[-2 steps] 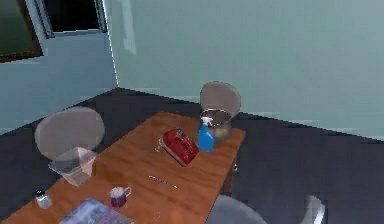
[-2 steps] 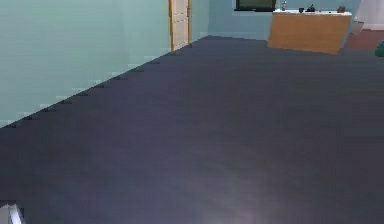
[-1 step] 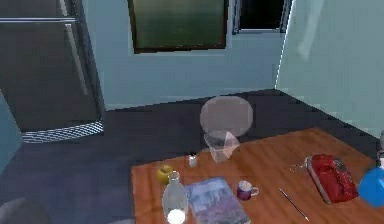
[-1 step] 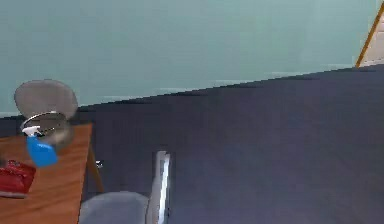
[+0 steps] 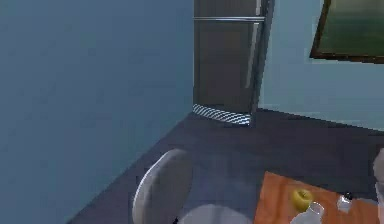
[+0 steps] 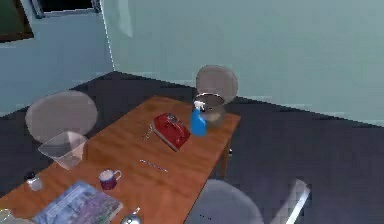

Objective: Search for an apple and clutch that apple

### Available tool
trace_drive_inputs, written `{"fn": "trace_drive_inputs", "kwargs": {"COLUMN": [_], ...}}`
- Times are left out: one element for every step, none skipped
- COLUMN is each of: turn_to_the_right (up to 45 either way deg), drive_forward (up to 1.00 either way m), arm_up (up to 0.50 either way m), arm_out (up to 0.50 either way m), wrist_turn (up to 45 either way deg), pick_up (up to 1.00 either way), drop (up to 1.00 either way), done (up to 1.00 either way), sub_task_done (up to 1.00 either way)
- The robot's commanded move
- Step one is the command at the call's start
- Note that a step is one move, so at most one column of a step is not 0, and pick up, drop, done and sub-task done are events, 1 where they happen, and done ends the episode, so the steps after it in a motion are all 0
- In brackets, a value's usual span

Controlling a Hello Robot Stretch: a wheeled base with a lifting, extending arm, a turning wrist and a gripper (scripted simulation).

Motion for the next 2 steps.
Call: {"fn": "trace_drive_inputs", "kwargs": {"turn_to_the_right": [-45.0, -6.0], "drive_forward": [0.00, 0.00], "arm_up": [0.00, 0.00], "arm_out": [0.00, 0.00], "wrist_turn": [0.0, 0.0], "pick_up": [0.00, 0.00], "drop": [0.00, 0.00], "done": [0.00, 0.00], "sub_task_done": [0.00, 0.00]}}
